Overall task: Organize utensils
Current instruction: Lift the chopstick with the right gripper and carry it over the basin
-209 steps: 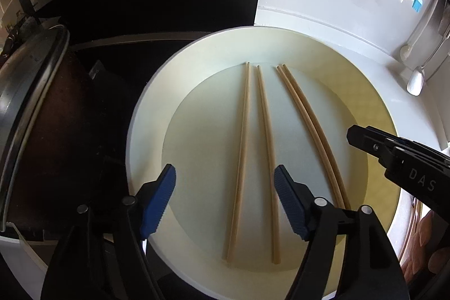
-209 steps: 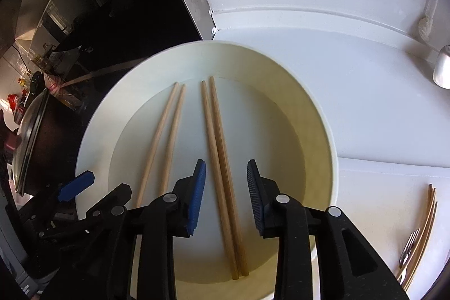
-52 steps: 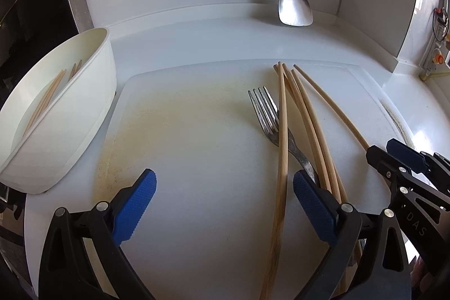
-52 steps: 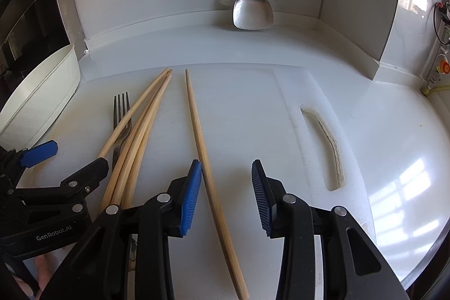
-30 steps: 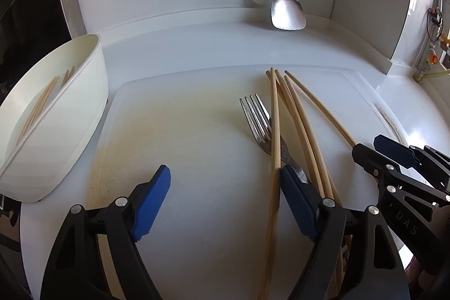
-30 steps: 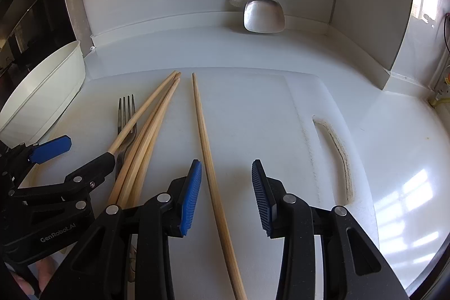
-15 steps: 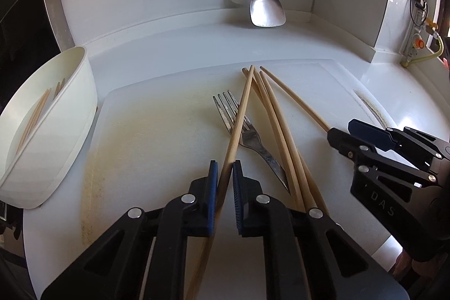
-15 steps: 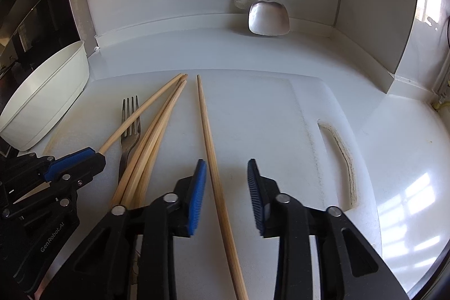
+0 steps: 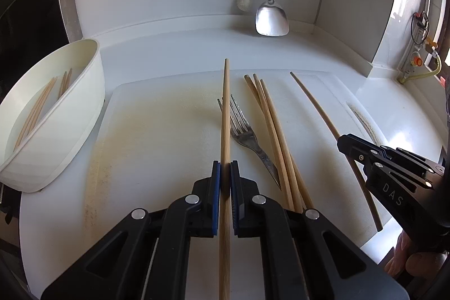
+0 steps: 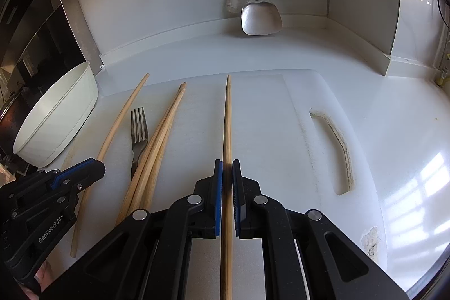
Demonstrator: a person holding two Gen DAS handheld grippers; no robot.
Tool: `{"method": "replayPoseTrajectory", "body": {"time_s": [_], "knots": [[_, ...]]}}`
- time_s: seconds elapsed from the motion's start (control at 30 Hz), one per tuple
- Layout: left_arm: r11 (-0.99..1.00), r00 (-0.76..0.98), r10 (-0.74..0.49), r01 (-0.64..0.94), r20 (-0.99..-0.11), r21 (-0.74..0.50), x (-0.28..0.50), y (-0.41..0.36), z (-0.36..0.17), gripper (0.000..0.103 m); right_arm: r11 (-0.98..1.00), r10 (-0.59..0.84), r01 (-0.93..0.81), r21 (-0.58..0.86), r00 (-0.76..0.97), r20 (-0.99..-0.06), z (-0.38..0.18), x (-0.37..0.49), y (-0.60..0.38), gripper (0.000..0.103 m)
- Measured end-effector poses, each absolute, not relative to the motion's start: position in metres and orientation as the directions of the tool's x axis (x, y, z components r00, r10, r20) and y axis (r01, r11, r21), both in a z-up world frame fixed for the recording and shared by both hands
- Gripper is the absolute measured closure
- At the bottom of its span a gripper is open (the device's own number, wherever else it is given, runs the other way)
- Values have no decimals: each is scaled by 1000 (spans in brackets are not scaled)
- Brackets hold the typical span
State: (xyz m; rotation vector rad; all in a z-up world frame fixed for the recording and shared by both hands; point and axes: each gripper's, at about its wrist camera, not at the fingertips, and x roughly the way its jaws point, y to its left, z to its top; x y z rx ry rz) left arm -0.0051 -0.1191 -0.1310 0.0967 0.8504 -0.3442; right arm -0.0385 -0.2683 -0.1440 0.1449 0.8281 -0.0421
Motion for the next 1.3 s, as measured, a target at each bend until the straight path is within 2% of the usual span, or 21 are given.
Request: {"method": "replayPoseTrajectory", "body": {"time_s": [0.43,0.77,1.03,1.3], "knots": [[963,658,-237,258,-715,-81,-18,-107,-81,96,992,55,38,117,712,-700,-94,-54,-271,96],[985,712,-171,136,-681,-104,-30,-75,-18,96,985,167,-90,149,728,-665,-28,-42,-243,96],[994,734,-101,48,-671,-96,-10,-1,11,96,968,251,-186,169,717,-650,-1,-11,-170,96],[998,700,-56,15,-712,-64,47,96,-6,96,953,304,-210,220,668,-679,-9,52,-72,96]]}}
